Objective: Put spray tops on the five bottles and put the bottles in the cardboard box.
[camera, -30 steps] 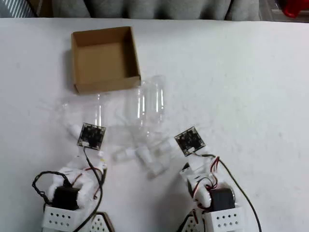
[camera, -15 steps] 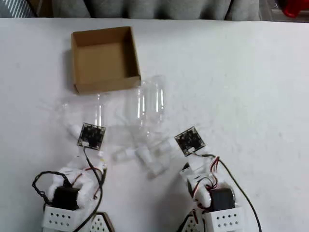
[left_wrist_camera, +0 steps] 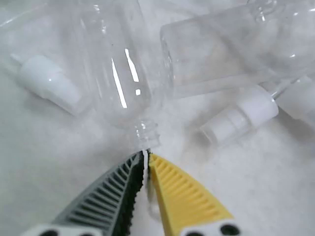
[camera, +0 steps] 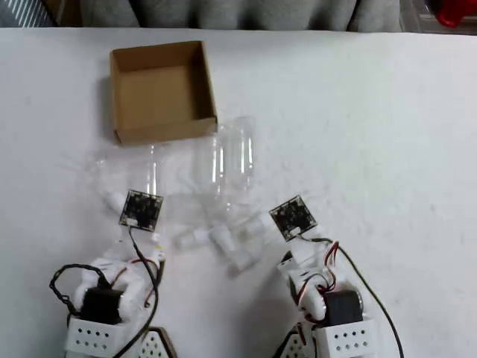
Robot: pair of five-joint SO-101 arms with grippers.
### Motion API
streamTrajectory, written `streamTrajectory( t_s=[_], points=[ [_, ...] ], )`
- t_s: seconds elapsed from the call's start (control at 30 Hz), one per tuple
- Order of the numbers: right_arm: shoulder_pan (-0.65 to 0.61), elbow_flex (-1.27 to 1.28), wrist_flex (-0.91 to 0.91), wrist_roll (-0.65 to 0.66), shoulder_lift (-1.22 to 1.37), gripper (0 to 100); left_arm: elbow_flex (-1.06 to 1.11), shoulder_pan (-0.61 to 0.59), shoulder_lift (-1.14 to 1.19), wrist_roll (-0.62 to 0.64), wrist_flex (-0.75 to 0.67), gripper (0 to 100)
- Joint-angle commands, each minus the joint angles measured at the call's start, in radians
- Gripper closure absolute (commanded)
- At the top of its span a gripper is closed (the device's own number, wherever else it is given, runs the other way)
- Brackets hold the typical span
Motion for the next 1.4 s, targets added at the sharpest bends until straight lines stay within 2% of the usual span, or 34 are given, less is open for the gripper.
streamTrajectory(
  t_s=[0.0, 0.37, 0.6, 0.77, 0.9, 1.13, 1.27, 1.37],
  points=[
    [0.004, 0.009, 0.007, -0.008, -0.008, 98.4, -0.003, -0.001, -0.015, -0.006, 0.005, 98],
    [-0.022, 0.009, 0.007, -0.008, -0.008, 98.4, -0.008, -0.005, -0.015, -0.003, 0.002, 98],
    [-0.008, 0.009, 0.002, -0.008, -0.010, 98.4, -0.112, -0.012, -0.015, -0.002, 0.002, 98],
    [0.079, 0.008, -0.074, -0.006, -0.010, 98.4, -0.152, -0.114, -0.015, -0.002, -0.002, 98],
    [0.166, 0.008, -0.133, -0.006, -0.010, 98.4, -0.155, -0.134, -0.015, -0.008, -0.002, 98],
    [0.194, 0.008, -0.127, -0.003, -0.008, 98.4, -0.190, -0.263, -0.015, -0.009, -0.002, 98],
    [0.205, 0.008, -0.120, 0.117, -0.004, 98.4, -0.193, -0.302, -0.015, 0.000, -0.023, 98],
    [0.262, 0.008, -0.099, 0.222, -0.010, 98.4, -0.187, -0.302, -0.015, 0.000, -0.081, 98]
  ],
)
